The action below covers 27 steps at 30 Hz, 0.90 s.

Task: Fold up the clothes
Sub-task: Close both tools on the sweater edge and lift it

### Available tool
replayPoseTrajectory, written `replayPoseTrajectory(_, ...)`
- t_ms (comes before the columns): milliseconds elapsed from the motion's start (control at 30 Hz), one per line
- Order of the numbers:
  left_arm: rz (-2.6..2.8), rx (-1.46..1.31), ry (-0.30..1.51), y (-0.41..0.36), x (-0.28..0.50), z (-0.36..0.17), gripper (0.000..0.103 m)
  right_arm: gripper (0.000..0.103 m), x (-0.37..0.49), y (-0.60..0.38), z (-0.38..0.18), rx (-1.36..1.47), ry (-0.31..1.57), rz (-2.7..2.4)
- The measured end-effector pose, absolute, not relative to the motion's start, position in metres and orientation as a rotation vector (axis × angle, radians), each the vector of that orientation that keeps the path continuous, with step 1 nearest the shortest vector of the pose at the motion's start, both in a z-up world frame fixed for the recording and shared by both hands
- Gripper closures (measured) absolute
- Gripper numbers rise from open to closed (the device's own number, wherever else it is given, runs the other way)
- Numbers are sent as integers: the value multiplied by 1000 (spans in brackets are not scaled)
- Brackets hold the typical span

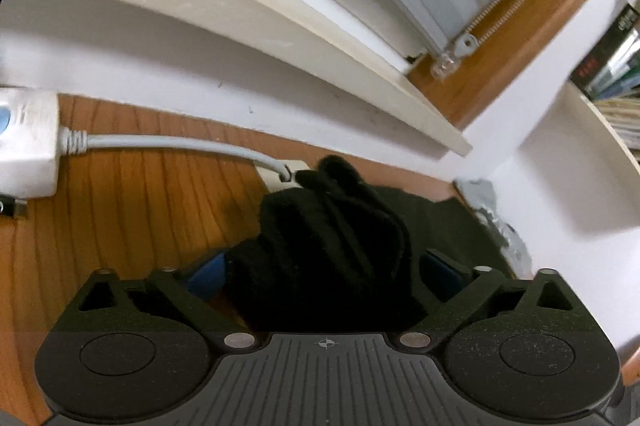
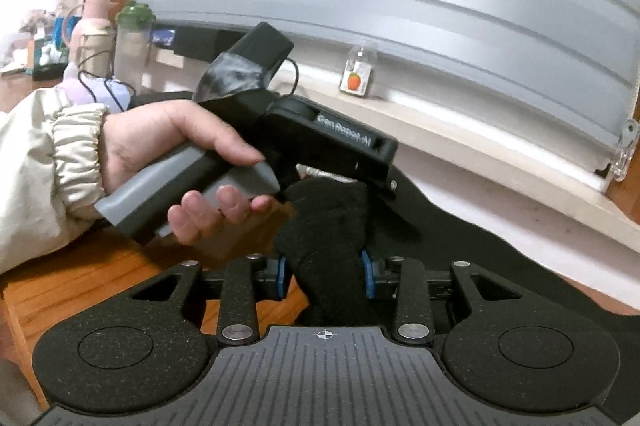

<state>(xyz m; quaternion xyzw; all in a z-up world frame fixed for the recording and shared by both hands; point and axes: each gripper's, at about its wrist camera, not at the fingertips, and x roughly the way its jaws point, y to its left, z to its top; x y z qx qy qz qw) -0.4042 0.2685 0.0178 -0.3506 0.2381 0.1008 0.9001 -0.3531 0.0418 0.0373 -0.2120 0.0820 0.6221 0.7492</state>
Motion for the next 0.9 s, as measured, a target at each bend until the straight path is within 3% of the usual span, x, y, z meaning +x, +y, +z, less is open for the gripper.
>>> replayPoseTrajectory(67,251,-667,513,264,-402,19,31,70,-353,42,36,-472,173,1361)
replayPoseTrajectory(233,270,-566,536,252,-397,23,50,70,-357,48,28,-504,170,1371)
replayPoseTrajectory(300,275,-542,535,248,-397,24,63,70,-359,49,25,-513,162,1372)
replayPoseTrajectory(400,304,-501,527,238,-397,31,71,71,-359,48,28,-511,145,1372)
replayPoseTrajectory(667,287,-403,416,195,-364,116,74,72,-322,2,86,-350,54,1332)
replayPoseTrajectory(900,140,-262,393,90,-230,199,71,73,-228,-112,127,-164,55,1136)
